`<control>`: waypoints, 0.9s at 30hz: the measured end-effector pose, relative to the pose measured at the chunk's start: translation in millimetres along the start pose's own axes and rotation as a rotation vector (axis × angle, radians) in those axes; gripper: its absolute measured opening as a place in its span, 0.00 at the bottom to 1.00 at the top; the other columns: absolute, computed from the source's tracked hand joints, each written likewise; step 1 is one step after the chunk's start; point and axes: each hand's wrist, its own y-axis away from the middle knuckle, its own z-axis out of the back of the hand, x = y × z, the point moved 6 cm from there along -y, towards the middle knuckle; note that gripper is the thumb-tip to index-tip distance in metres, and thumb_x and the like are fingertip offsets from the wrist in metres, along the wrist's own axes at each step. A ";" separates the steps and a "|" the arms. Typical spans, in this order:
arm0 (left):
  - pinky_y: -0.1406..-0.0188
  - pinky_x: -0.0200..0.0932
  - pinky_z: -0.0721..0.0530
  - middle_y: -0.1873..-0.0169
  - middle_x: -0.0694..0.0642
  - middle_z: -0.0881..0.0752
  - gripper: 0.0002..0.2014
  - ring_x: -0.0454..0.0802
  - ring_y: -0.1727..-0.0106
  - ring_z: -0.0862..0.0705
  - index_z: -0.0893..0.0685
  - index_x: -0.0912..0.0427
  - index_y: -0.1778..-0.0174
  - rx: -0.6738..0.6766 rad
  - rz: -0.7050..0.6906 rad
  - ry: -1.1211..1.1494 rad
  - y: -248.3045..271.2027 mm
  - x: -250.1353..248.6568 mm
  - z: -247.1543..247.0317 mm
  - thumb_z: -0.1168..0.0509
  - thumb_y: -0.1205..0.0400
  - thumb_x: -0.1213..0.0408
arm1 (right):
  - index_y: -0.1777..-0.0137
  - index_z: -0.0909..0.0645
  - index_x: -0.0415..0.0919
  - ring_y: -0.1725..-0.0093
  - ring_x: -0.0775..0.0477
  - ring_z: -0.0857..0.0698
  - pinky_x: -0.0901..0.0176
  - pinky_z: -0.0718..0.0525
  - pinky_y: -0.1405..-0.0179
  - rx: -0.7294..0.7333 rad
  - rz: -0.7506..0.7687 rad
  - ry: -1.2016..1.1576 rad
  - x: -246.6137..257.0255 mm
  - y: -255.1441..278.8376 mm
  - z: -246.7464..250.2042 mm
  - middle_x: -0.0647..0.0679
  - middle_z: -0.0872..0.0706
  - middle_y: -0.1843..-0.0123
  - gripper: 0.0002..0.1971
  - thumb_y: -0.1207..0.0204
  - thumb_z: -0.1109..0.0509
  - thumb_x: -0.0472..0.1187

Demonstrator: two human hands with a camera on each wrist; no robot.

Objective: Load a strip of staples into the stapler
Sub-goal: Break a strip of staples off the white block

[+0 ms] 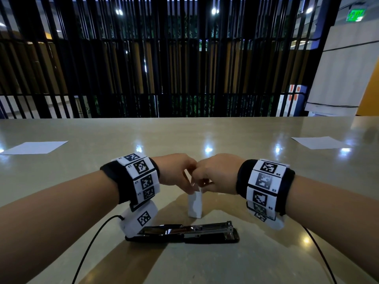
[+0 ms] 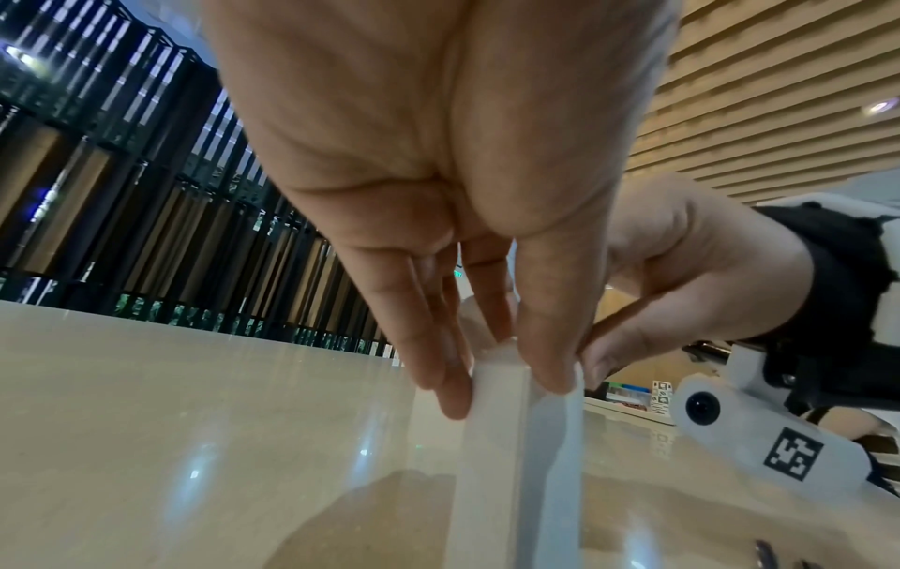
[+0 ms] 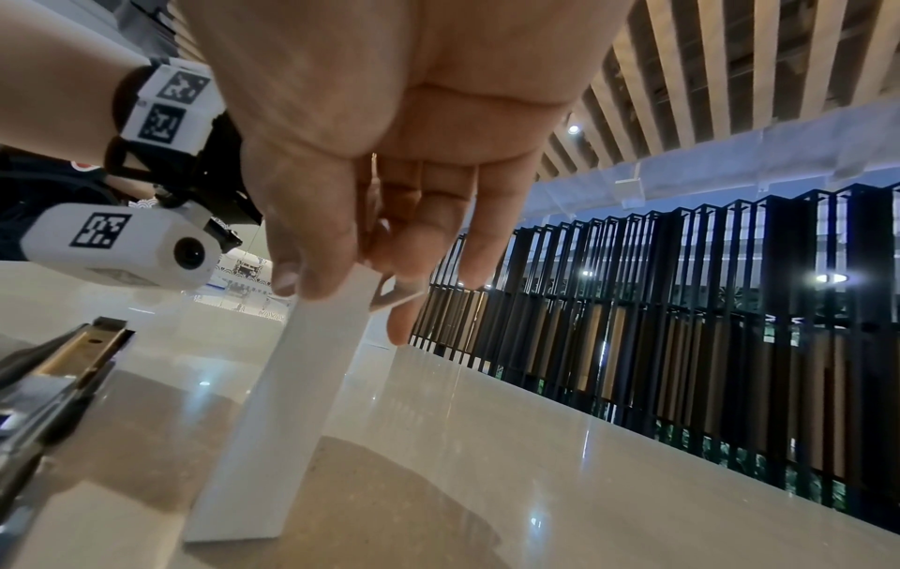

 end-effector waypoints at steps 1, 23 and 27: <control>0.52 0.34 0.19 0.56 0.43 0.12 0.20 0.45 0.52 0.15 0.16 0.59 0.40 -0.009 -0.004 -0.002 0.4 1.1 0.1 0.24 0.27 0.64 | 0.42 0.16 0.45 0.45 0.51 0.17 0.64 0.24 0.55 -0.007 -0.003 -0.004 -0.7 1.5 1.0 0.53 0.18 0.39 0.11 0.21 0.31 0.46; 0.69 0.25 0.24 0.74 0.40 0.16 0.09 0.28 0.76 0.21 0.16 0.51 0.67 -0.122 -0.044 0.172 2.1 24.1 -7.9 0.21 0.31 0.64 | 0.40 0.15 0.44 0.49 0.41 0.18 0.44 0.17 0.42 0.231 -0.214 -0.129 0.0 -8.4 -17.6 0.44 0.21 0.45 0.15 0.18 0.42 0.41; 0.71 0.20 0.26 0.79 0.34 0.16 0.10 0.27 0.76 0.21 0.16 0.46 0.69 -0.100 -0.042 0.161 1.7 21.8 -8.6 0.22 0.30 0.64 | 0.39 0.16 0.43 0.49 0.42 0.20 0.46 0.18 0.43 0.265 -0.225 -0.115 -0.1 -9.2 -20.3 0.46 0.25 0.46 0.15 0.17 0.43 0.42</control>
